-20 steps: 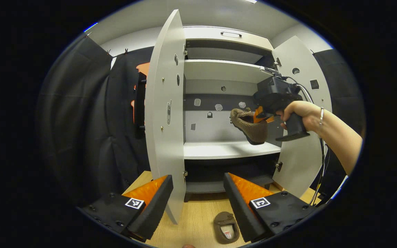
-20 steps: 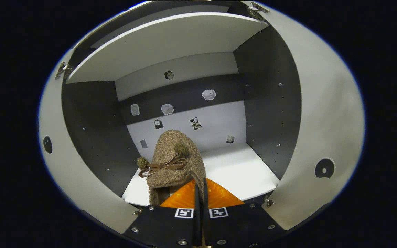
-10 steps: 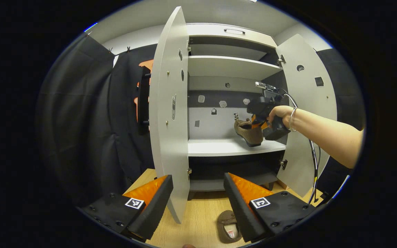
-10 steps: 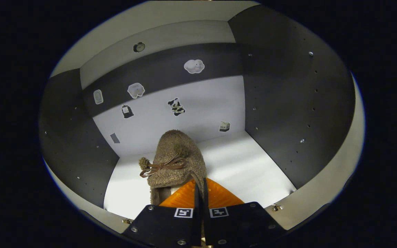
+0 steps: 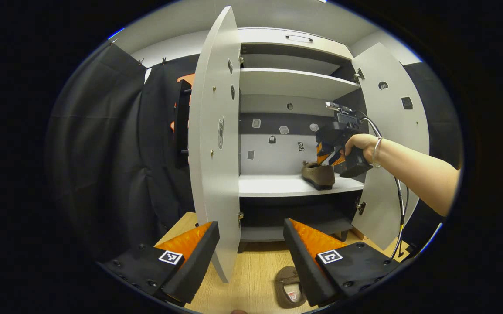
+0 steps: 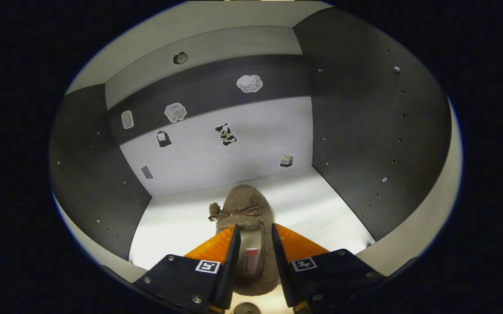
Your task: Grab one shoe with the right hand and put it into the shoe cabinet, grab the other shoe with the left hand and put it into the shoe cabinet; then close the right door with the right hand and the left door with the left hand.
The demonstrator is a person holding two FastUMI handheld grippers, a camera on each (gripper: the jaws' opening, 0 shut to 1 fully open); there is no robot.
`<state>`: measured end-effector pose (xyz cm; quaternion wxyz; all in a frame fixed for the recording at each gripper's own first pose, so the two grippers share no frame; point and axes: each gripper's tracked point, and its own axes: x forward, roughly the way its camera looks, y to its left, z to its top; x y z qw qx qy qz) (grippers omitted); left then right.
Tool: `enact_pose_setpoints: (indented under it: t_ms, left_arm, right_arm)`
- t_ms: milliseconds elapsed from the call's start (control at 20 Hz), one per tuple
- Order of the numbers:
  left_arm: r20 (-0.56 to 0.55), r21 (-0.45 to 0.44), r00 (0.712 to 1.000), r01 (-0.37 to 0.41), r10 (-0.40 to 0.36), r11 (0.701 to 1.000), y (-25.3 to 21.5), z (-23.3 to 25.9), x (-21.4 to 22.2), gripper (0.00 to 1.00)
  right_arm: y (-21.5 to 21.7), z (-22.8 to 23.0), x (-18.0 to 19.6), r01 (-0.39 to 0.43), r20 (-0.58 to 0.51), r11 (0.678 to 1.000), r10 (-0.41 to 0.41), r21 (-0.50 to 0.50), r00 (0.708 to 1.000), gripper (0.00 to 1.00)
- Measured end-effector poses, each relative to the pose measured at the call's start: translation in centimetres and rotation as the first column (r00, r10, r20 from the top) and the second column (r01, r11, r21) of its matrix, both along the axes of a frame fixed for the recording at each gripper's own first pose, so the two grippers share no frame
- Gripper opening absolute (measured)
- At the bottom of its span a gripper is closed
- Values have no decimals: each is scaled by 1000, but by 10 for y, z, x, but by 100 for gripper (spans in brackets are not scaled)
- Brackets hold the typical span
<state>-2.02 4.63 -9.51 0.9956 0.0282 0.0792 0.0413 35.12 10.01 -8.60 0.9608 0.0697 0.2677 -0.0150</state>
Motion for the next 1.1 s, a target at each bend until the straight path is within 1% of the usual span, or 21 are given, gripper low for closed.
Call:
enact_pose_setpoints:
  t_ms: [50,100,150,200,250,350,500,550,700,850,900,950,1100]
  left_arm:
    - [-1,1,1000,4,-4,1000,-2,0,0,99]
    - [-1,2,1000,9,-9,1000,-4,0,1,96]
    - [-1,1,1000,16,-16,1000,-7,0,1,96]
    - [-2,-3,1000,22,-22,1000,-10,0,0,96]
    - [-3,-9,1000,28,-28,1000,-14,-1,0,97]
    - [-6,-11,999,36,-36,999,-19,-2,-1,96]
    - [-16,-8,999,42,-42,999,-26,-9,-3,96]
    - [-26,-10,999,45,-45,999,-28,-14,-4,99]
    - [-59,-9,997,40,-41,999,-30,-35,-5,97]
    - [-106,1,994,32,-32,999,-29,-66,-5,97]
    - [-128,-2,991,37,-37,999,-31,-80,-4,99]
    - [-148,-8,988,43,-43,999,-34,-92,-5,97]
    - [-212,-14,976,47,-49,999,-39,-137,-2,97]
  right_arm:
    - [0,5,-9,-9,17,1000,9,-5,1000,55]
    - [1,9,-18,-17,37,1000,17,-10,999,60]
    - [1,13,-29,-30,62,999,31,-18,998,65]
    - [1,17,-40,-40,82,999,42,-25,996,76]
    - [0,20,-51,-47,101,998,50,-34,994,84]
    - [2,27,-75,-69,140,997,74,-43,987,92]
    - [1,39,-112,-92,198,994,101,-52,975,93]
    - [0,43,-126,-94,220,994,103,-53,970,93]
    - [-5,47,-165,-100,267,994,110,-50,957,93]
    - [-10,52,-201,-123,304,990,139,-71,942,93]
    - [-13,55,-212,-128,315,988,147,-82,938,93]
    - [-17,59,-223,-131,328,988,153,-88,932,93]
    - [-30,69,-247,-121,359,989,145,-89,922,93]
